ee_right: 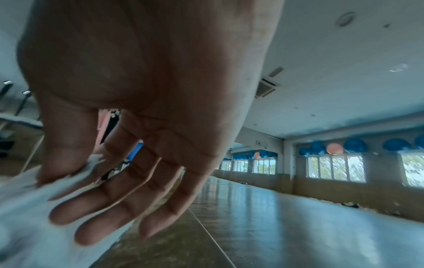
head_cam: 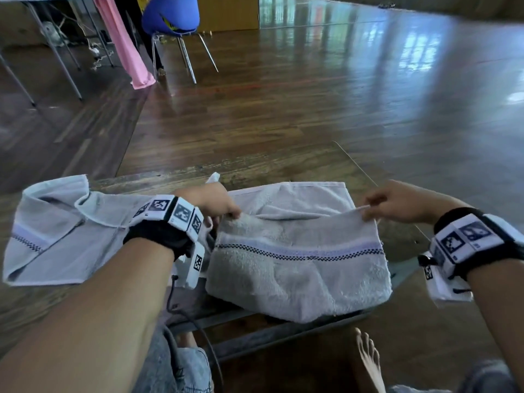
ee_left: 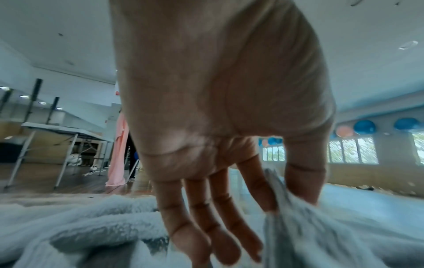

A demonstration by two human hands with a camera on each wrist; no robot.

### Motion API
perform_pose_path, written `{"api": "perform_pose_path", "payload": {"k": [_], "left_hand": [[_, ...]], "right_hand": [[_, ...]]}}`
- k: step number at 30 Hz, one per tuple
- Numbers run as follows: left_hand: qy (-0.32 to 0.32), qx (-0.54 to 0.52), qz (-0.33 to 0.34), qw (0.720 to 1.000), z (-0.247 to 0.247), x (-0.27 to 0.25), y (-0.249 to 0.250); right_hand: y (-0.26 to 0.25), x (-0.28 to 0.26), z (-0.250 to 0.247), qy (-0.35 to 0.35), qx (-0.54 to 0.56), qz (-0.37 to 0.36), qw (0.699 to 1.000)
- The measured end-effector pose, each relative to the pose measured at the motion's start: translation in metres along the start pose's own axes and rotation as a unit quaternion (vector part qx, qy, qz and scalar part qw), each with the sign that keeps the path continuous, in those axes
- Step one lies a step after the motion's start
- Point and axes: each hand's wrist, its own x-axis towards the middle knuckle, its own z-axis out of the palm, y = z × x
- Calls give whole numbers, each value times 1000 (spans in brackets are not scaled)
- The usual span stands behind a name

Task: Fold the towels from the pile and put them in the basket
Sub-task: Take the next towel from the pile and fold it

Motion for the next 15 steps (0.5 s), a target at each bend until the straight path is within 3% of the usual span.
{"api": "perform_pose_path", "payload": {"k": [4, 8, 11, 15], "left_hand": [[167, -129, 11, 977, -6, 7, 0], [264, -93, 34, 959, 4, 23, -4], [264, -78, 17, 961, 12, 38, -13], [250, -31, 24, 967, 22, 51, -23]], "right_hand": [[15, 7, -9, 148, 100, 24, 984], [13, 33, 1, 283, 50, 20, 957], [4, 57, 7, 288, 27, 9, 957], [8, 83, 19, 240, 8, 63, 969]]}}
